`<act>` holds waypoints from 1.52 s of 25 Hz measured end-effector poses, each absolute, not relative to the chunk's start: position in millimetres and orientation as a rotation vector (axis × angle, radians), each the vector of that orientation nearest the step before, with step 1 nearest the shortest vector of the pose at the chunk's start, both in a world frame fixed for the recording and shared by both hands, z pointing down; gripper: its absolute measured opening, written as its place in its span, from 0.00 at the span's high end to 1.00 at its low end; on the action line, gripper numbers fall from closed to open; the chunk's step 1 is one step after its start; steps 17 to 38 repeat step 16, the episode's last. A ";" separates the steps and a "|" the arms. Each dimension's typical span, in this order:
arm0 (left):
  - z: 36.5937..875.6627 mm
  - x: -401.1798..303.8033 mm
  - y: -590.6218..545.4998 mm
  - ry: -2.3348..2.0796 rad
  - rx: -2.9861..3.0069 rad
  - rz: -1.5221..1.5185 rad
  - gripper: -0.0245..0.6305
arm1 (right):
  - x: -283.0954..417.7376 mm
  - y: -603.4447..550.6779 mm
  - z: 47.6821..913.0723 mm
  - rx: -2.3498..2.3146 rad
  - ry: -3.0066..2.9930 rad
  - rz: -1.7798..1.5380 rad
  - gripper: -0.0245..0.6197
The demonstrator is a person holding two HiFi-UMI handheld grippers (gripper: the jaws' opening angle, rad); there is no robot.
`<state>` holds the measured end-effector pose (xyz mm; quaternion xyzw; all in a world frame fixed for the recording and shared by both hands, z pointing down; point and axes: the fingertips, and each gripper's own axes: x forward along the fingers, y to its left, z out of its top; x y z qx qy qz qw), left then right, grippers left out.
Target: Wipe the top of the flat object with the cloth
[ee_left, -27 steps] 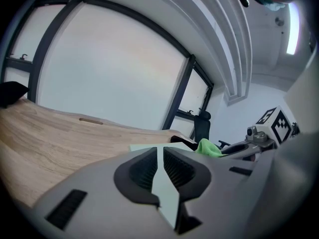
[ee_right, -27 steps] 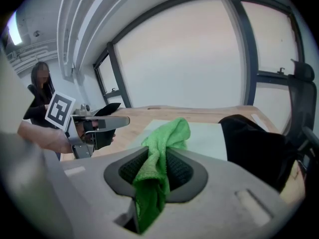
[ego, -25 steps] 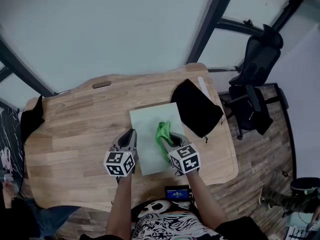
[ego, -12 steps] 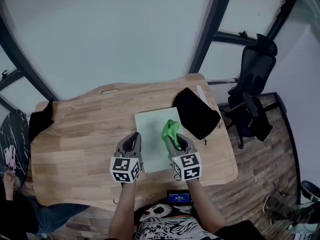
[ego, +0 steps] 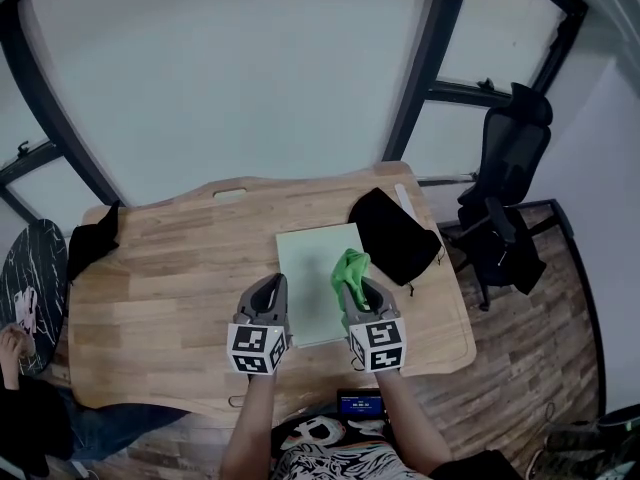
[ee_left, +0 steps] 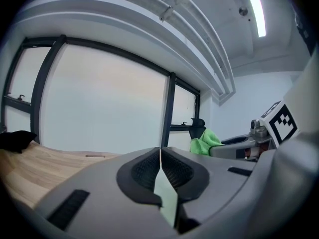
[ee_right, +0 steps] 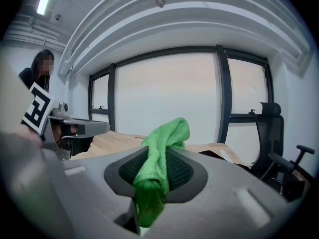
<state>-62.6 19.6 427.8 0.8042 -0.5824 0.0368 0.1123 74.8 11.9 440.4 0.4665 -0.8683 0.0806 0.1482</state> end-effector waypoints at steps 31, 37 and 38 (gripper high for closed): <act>423.5 -63.8 31.7 -1.737 2.345 0.094 0.94 | 79.5 22.3 433.0 1.369 -2.495 0.189 0.82; 423.5 -63.8 31.7 -1.737 2.345 0.094 0.94 | 79.5 22.3 433.0 1.369 -2.495 0.189 0.82; 423.5 -63.8 31.7 -1.737 2.345 0.094 0.94 | 79.5 22.3 433.0 1.369 -2.495 0.189 0.82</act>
